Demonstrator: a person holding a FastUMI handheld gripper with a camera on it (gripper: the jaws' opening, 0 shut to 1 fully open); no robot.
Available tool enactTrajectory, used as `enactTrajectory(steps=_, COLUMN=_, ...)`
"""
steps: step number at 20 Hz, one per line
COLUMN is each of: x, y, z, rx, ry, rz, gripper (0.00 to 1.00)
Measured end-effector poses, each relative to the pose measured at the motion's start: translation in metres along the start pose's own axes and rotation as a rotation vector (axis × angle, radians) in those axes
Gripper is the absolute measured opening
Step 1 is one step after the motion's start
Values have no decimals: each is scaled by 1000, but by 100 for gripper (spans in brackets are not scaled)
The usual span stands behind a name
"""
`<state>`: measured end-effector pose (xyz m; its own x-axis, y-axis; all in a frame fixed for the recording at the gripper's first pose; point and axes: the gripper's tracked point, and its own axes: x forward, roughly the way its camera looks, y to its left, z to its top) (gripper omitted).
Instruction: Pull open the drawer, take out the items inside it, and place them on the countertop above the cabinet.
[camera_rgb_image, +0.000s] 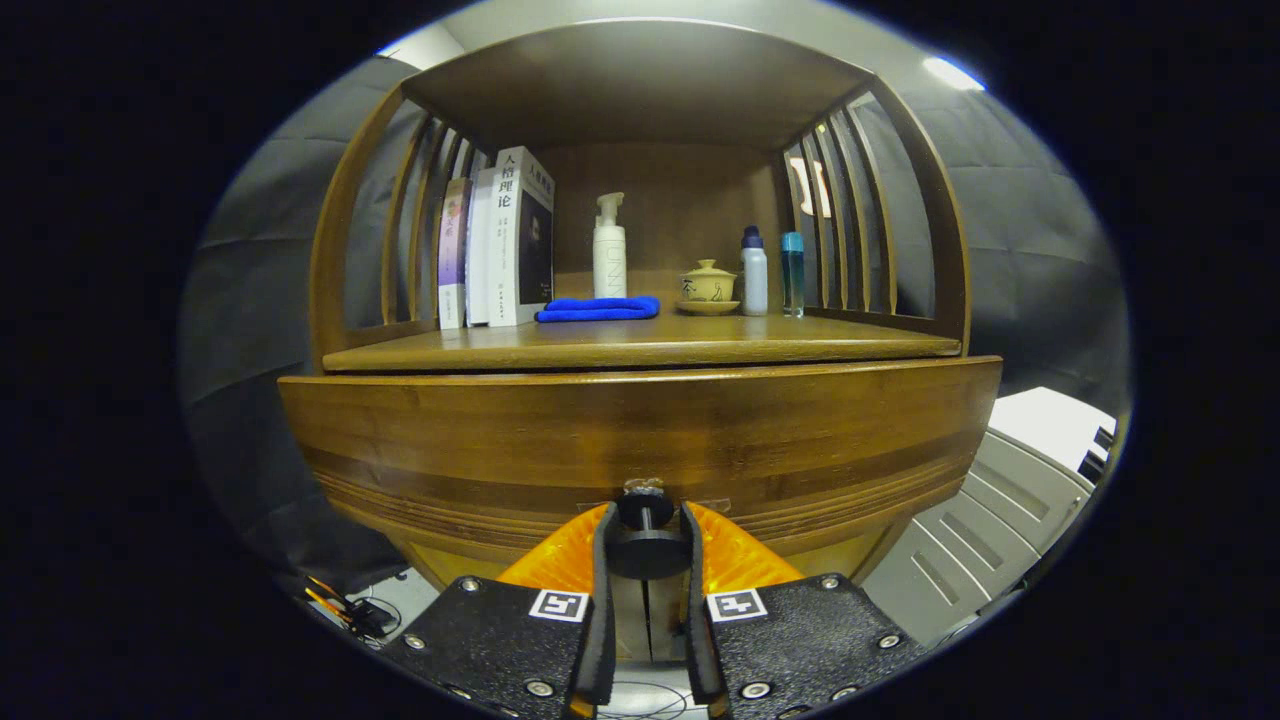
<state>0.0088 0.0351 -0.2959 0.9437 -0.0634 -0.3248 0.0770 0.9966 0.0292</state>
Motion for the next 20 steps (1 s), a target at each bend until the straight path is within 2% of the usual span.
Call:
enactTrajectory(steps=10, x=-76, y=-5, z=-18, rx=12, ry=-17, rz=0, gripper=29)
enactTrajectory(steps=15, x=-110, y=-1, z=-28, rx=39, ry=28, rz=-4, gripper=29)
enactTrajectory(steps=20, x=-113, y=-1, z=-31, rx=61, ry=66, rz=-4, gripper=29)
